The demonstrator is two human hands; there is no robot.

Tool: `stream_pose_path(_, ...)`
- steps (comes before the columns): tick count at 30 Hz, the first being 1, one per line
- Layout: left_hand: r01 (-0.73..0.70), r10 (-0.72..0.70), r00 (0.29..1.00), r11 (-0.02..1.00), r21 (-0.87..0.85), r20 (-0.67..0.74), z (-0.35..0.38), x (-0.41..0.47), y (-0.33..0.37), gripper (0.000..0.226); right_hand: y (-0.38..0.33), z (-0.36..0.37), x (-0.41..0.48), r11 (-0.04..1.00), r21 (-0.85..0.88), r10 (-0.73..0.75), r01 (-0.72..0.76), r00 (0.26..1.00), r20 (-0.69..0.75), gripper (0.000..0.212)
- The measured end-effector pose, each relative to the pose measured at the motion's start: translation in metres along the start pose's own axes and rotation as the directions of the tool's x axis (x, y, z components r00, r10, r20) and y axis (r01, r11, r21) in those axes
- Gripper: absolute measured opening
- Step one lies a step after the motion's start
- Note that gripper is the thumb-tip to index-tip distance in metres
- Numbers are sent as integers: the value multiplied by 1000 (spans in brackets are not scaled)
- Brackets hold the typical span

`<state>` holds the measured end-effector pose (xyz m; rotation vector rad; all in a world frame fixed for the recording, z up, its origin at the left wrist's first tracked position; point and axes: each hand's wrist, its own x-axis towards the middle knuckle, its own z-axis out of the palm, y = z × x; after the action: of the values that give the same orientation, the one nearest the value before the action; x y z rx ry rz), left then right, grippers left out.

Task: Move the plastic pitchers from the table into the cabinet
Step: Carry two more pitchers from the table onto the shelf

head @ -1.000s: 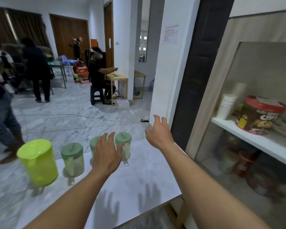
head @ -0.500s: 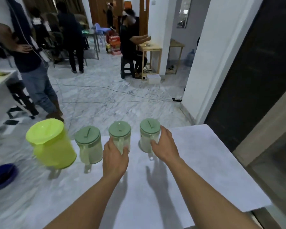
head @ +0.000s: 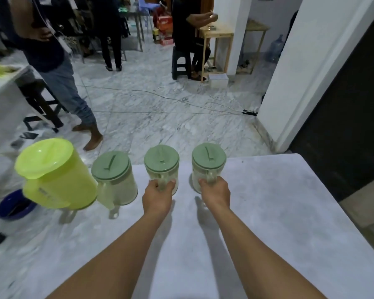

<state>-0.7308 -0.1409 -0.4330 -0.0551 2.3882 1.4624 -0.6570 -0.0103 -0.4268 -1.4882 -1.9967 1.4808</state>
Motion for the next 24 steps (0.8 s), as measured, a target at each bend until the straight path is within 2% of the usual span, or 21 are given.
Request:
stream_pose_path(8,-114,118,991,991,63,-61,-5,6,7,34,-6,4,-3,997,9,-72,73,997,-41,26)
stream_pose_path(13,-219,223,974,972,82,-41,-20,-4,32,34,-22,-16,-16,995,32,-94,98,992,-86,22)
stream_pose_path(20,-467,468,884,883,46,-3,-60,-20,102,32,-72,-69,-66,983,108,-125,149,972,-200,20)
stream_pose_path(24,-537,539,839,842,-47,78,-84,-56,146,29,-101,-110,-122,971,180,-95,156,946,-309,18)
